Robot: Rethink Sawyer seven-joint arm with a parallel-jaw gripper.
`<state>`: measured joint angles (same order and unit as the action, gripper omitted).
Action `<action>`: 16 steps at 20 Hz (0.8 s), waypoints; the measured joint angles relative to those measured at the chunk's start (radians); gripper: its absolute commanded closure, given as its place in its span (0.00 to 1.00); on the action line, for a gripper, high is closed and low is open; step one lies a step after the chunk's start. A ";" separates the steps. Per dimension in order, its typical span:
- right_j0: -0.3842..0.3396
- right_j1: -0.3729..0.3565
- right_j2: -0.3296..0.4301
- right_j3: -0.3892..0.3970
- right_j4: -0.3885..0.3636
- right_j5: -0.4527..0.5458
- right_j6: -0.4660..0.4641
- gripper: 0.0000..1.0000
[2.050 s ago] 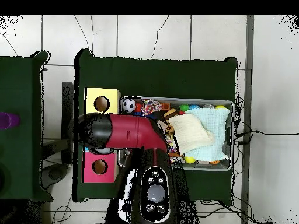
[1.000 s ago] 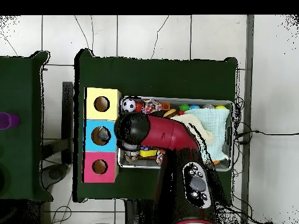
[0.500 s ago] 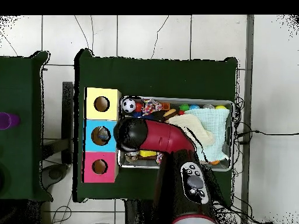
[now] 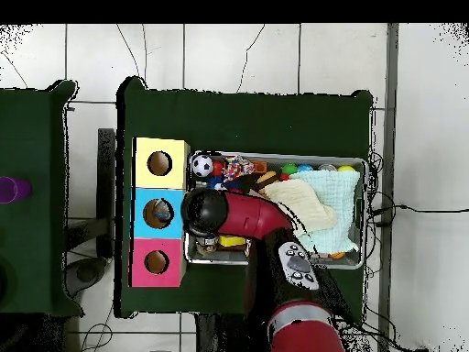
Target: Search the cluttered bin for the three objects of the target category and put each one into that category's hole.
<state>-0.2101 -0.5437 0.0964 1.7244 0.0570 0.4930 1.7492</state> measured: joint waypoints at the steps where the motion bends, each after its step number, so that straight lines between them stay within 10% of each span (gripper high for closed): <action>1: -0.010 0.018 0.007 0.000 -0.006 -0.009 0.000 0.00; 16: -0.208 0.193 0.164 -0.031 -0.142 -0.065 0.000 0.00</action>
<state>-0.4183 -0.3508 0.2609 1.6931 -0.0846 0.4280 1.7492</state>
